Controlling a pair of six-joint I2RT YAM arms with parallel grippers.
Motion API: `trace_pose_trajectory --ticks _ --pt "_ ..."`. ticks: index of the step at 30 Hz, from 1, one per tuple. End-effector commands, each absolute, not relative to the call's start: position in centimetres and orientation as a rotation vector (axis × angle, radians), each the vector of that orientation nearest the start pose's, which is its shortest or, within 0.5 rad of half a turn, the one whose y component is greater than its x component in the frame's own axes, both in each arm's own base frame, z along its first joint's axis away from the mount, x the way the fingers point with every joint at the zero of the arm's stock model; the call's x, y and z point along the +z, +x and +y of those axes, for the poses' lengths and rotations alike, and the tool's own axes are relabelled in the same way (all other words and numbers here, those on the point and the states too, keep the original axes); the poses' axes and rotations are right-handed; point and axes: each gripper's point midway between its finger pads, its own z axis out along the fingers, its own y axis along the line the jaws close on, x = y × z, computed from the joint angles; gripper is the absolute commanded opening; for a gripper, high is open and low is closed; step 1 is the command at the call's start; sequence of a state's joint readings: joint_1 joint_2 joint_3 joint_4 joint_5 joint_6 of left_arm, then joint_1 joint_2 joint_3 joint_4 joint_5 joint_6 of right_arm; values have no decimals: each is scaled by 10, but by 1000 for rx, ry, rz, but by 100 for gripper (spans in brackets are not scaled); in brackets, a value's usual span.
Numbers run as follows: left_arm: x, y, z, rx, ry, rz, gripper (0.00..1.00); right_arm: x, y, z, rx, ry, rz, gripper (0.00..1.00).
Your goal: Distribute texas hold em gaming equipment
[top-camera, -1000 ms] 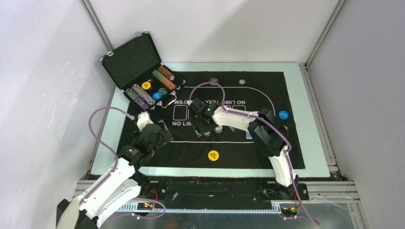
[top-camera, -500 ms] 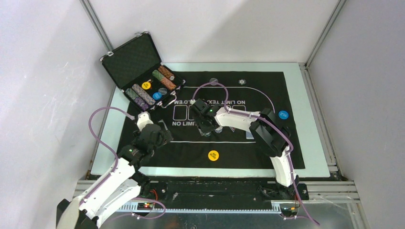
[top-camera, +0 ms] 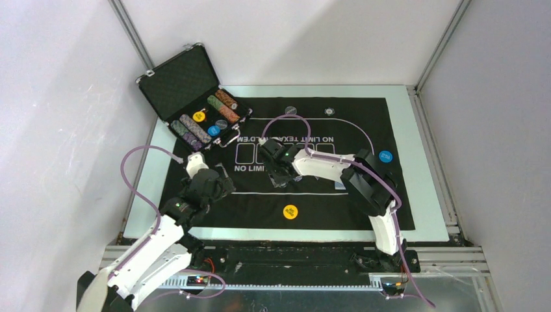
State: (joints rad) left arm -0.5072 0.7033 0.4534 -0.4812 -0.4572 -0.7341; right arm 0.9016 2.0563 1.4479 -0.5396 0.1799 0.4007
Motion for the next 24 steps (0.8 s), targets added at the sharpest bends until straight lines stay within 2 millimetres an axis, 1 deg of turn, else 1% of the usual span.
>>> trace_pose_trajectory --ticks 1,2,3,4,6,10,15,16,17,18,19,20,21,22,23,24 --pt "99 232 -65 -161 -502 2137 98 26 273 334 162 -636 2631 11" --pt "99 231 -65 -162 -501 2137 98 27 272 335 170 -638 2629 8" --pt "99 231 -65 -163 -501 2138 98 28 269 334 179 -644 2630 6" --pt "99 232 -65 -163 -501 2137 98 27 268 334 182 -649 2629 3" --pt "99 231 -65 -162 -502 2137 98 27 266 335 202 -660 2622 0" --pt "99 231 -65 -162 -501 2138 98 29 268 337 215 -653 2605 0" --pt "99 231 -65 -162 -502 2137 98 46 270 334 217 -631 2561 0" --pt "99 231 -65 -162 -501 2137 98 51 269 332 220 -625 2551 0" --pt "99 231 -65 -163 -502 2137 98 51 266 329 215 -622 2554 0" --pt "99 231 -65 -164 -503 2137 98 58 267 328 222 -610 2537 0" --pt "100 231 -65 -164 -503 2135 98 58 264 324 220 -605 2540 0" --pt "100 231 -65 -164 -502 2136 98 66 263 323 236 -593 2524 0" --pt "99 231 -65 -165 -501 2137 98 65 260 318 233 -588 2531 0" --pt "99 231 -66 -167 -502 2137 98 73 259 317 248 -577 2519 0" --pt "99 231 -66 -168 -500 2138 98 70 254 311 239 -573 2533 0" --pt "99 231 -66 -168 -500 2138 98 76 252 308 248 -562 2526 0"
